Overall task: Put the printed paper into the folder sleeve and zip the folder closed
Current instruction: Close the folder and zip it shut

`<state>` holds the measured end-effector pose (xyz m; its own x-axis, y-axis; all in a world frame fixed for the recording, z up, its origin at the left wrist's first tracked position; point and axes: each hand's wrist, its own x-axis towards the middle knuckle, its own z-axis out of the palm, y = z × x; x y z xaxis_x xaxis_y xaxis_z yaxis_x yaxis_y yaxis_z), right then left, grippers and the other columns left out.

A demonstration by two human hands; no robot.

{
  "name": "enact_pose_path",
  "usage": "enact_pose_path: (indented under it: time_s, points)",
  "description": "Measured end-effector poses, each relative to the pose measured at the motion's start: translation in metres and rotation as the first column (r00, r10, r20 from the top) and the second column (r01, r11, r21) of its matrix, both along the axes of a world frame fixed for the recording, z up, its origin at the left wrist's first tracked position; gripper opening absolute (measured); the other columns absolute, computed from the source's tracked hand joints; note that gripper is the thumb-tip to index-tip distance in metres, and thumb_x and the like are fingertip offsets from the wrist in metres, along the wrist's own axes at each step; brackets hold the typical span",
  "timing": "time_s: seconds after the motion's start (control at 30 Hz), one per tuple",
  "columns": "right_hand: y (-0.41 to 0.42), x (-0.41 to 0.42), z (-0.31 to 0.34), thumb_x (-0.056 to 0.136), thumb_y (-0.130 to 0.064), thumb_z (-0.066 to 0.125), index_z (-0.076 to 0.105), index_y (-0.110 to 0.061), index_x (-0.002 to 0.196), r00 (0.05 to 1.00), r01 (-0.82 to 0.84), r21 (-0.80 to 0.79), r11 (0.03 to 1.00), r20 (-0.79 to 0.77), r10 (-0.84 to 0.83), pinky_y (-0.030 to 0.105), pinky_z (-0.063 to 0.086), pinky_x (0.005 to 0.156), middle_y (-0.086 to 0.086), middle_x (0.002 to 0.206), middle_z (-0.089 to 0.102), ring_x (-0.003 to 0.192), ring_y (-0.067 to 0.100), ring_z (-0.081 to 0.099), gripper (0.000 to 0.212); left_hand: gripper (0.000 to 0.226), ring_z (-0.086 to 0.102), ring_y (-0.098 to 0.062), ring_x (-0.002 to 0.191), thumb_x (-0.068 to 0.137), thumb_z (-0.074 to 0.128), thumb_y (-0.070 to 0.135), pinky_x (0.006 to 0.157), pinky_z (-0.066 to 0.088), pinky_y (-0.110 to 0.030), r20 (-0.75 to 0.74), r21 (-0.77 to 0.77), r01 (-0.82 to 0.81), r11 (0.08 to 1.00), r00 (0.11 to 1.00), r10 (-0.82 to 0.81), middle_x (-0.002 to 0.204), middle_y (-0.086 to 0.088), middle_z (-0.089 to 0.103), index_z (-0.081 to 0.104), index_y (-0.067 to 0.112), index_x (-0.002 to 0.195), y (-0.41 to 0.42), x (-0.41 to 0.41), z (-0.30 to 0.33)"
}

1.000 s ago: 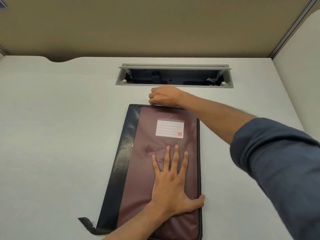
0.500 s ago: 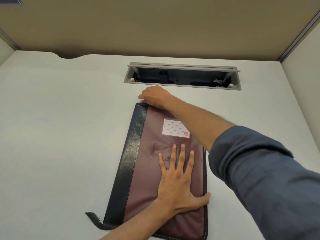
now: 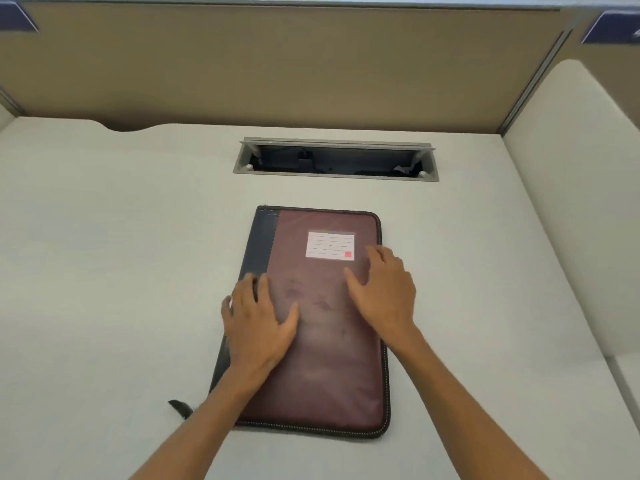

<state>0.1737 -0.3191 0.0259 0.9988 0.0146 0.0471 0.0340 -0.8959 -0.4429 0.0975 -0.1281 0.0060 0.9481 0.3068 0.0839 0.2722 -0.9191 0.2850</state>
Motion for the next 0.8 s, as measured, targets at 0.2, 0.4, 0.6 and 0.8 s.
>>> enact_pose_path:
  time_s: [0.2, 0.4, 0.6, 0.8]
  points:
    - [-0.024, -0.098, -0.017, 0.077, -0.077, 0.043, 0.045, -0.019, 0.134, 0.944, 0.21, -0.03, 0.977, -0.252, -0.211, 0.037, 0.05, 0.088, 0.001, 0.129, 0.052, 0.113, 0.022, 0.055, 0.081, 0.084, 0.046, -0.033, 0.121, 0.078, 0.049, 0.075, 0.094, 0.041, -0.048, -0.138, -0.057, -0.207, 0.977, 0.971, 0.198, 0.132, -0.012, 0.049, 0.044, 0.012, 0.134, 0.036, -0.027, -0.007]
    - [-0.009, -0.109, -0.025, 0.077, -0.061, 0.063, 0.059, -0.025, 0.119, 0.929, 0.337, 0.231, 0.913, -0.237, -0.283, 0.031, 0.051, 0.08, -0.003, 0.113, 0.056, 0.098, 0.016, 0.058, 0.056, 0.079, 0.047, -0.029, 0.116, 0.077, 0.065, 0.064, 0.099, 0.042, -0.044, -0.05, -0.367, -0.169, 0.915, 0.986, 0.162, 0.121, -0.008, 0.05, 0.047, 0.012, 0.133, 0.043, -0.029, -0.019]
    - [-0.007, -0.095, -0.034, 0.077, -0.045, 0.074, 0.061, -0.02, 0.125, 0.93, 0.36, 0.451, 0.817, -0.248, -0.272, 0.023, 0.042, 0.081, -0.005, 0.112, 0.06, 0.091, 0.01, 0.057, 0.055, 0.074, 0.045, -0.023, 0.11, 0.076, 0.07, 0.057, 0.089, 0.038, -0.03, 0.001, -0.486, -0.126, 0.865, 0.989, 0.145, 0.106, 0.003, 0.04, 0.05, 0.012, 0.131, 0.065, -0.017, -0.024]
    - [0.019, -0.071, -0.035, 0.079, -0.045, 0.073, 0.06, -0.018, 0.126, 0.943, 0.326, 0.468, 0.821, -0.226, -0.246, 0.026, 0.045, 0.085, -0.003, 0.11, 0.059, 0.093, 0.012, 0.057, 0.055, 0.071, 0.045, -0.03, 0.113, 0.08, 0.068, 0.056, 0.094, 0.041, -0.038, -0.016, -0.454, -0.113, 0.884, 0.993, 0.119, 0.108, -0.004, 0.042, 0.049, 0.008, 0.129, 0.09, 0.003, -0.018]
